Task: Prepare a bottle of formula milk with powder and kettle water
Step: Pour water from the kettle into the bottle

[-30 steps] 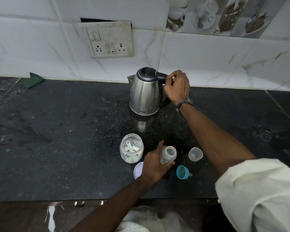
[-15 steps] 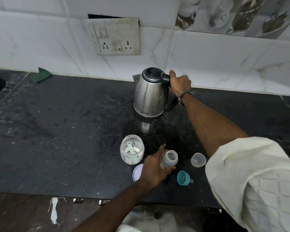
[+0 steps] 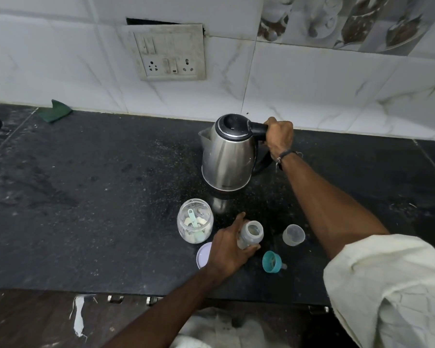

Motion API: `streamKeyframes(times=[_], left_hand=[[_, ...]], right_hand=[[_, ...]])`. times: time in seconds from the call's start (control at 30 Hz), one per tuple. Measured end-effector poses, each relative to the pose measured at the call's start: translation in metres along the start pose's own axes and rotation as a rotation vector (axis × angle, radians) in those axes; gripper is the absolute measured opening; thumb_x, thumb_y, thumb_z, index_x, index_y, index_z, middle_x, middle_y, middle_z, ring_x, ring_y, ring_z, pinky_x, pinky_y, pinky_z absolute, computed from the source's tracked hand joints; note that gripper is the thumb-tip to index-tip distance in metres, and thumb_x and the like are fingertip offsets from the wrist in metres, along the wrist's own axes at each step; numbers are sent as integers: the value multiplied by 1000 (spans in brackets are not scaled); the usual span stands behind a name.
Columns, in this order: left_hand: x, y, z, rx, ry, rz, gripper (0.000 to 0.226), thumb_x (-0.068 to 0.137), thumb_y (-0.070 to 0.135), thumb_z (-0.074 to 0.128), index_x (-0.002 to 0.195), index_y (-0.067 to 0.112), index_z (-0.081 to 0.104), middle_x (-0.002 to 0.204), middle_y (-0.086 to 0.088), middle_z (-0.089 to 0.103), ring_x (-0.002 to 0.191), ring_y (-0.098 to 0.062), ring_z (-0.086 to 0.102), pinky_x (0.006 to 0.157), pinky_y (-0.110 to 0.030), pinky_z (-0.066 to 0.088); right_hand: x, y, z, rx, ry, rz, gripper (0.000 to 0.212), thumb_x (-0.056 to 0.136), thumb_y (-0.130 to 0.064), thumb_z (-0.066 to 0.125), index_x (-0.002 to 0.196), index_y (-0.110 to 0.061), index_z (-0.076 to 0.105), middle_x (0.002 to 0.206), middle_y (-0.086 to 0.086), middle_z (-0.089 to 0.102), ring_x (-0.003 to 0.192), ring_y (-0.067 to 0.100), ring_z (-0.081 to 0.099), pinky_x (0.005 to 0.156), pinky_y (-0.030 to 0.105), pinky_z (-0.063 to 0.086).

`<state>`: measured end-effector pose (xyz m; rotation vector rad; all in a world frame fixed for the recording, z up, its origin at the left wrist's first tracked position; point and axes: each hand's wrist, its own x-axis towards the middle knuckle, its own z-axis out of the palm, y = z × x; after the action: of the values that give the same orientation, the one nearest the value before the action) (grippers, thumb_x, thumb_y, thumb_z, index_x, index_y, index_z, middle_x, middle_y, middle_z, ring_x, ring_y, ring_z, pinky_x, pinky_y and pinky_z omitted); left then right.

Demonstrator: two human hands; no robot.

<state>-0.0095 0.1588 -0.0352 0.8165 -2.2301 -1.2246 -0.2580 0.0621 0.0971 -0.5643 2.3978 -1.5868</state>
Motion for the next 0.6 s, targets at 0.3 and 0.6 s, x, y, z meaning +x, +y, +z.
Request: streamKeyframes(times=[0.3,0.6], left_hand=[[1,-7,2,10,-13,-32,94,69,62,73,148,22,42,120,7,71,109,-14,67,93,-39,53],[2,-10,4,-7,-1,-27,97,65,63,71,147,18,44,121,2,72,111,-18,67,94,-40,53]], right_hand=[[-24,-7,-55,-39,-60,-173,29,66,-27,51,56,-1,57,47,2,36,44,13,34,39,21,24],[-30,3,-98,-124,-80,-278,60,58,-38,48,64,21,57,55,12,45,51,20,39,46,26,27]])
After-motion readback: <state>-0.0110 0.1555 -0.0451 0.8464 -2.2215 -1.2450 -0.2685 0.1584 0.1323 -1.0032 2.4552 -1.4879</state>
